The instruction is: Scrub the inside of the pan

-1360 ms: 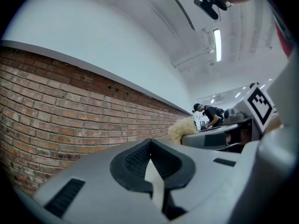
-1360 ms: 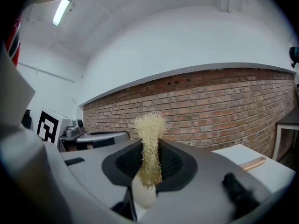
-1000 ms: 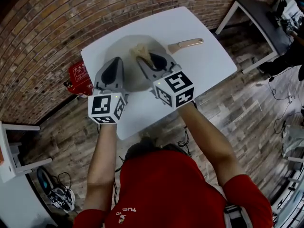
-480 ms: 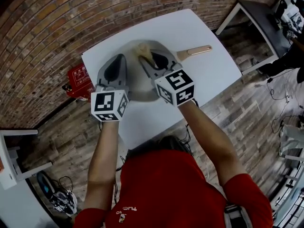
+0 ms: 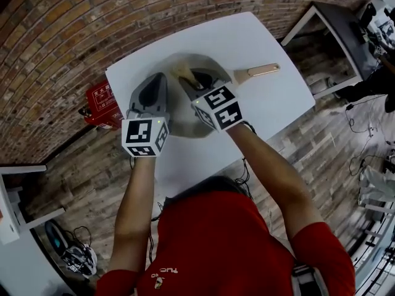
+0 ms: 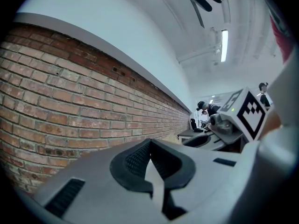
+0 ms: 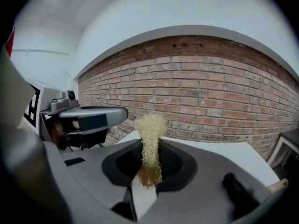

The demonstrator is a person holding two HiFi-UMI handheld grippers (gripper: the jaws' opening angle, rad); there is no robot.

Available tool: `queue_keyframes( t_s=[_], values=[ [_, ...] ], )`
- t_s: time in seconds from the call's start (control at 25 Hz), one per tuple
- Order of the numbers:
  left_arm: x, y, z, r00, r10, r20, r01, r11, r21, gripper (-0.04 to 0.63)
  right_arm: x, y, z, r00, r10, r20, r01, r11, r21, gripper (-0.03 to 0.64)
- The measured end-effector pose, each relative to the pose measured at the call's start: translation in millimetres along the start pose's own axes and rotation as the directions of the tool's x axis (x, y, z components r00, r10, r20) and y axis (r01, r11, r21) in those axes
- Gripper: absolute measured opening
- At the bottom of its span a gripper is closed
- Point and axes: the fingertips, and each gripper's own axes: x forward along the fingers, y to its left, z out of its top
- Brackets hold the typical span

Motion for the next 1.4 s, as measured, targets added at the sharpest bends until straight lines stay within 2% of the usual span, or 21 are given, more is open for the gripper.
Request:
queue_keyframes(
  t_s=[0.32, 0.52, 0.76, 0.96, 1.16, 1.4],
  values=[
    [2.0, 22.3, -17.5, 0.998, 0.058, -0.026, -0.058, 0.998, -0.016, 0.014, 42.9, 5.9, -24.1, 0.990, 0.060, -0.128, -0.061, 0.998, 0.000, 0.087],
    [-3.1, 41.7, -21.1, 0.996, 0.091, -0.008, -0.092, 0.995, -0.029, 0.014, 71.3, 22.1, -48.5, 0.963, 0.141, -0.231, -0.144, 0.990, 0.005, 0.087],
    [-8.4, 58.1, -21.1, 0.994, 0.111, 0.001, -0.111, 0.993, -0.026, 0.014, 97.9, 42.1, -72.9, 0.930, 0.181, -0.321, -0.192, 0.981, -0.004, 0.087],
    [-13.2, 66.7, -20.9, 0.992, 0.129, -0.007, -0.129, 0.991, -0.019, 0.014, 108.4, 43.3, -87.1, 0.908, 0.165, -0.386, -0.184, 0.983, -0.014, 0.087],
    [-17.6, 67.9, -19.4, 0.991, 0.135, -0.009, -0.135, 0.991, -0.011, 0.014, 112.8, 26.4, -94.9, 0.909, 0.130, -0.395, -0.158, 0.987, -0.040, 0.087],
    [-22.0, 63.4, -18.0, 0.991, 0.136, -0.011, -0.136, 0.991, -0.009, 0.014, 98.3, -6.5, -106.1, 0.900, 0.061, -0.432, -0.086, 0.996, -0.038, 0.087]
  ],
)
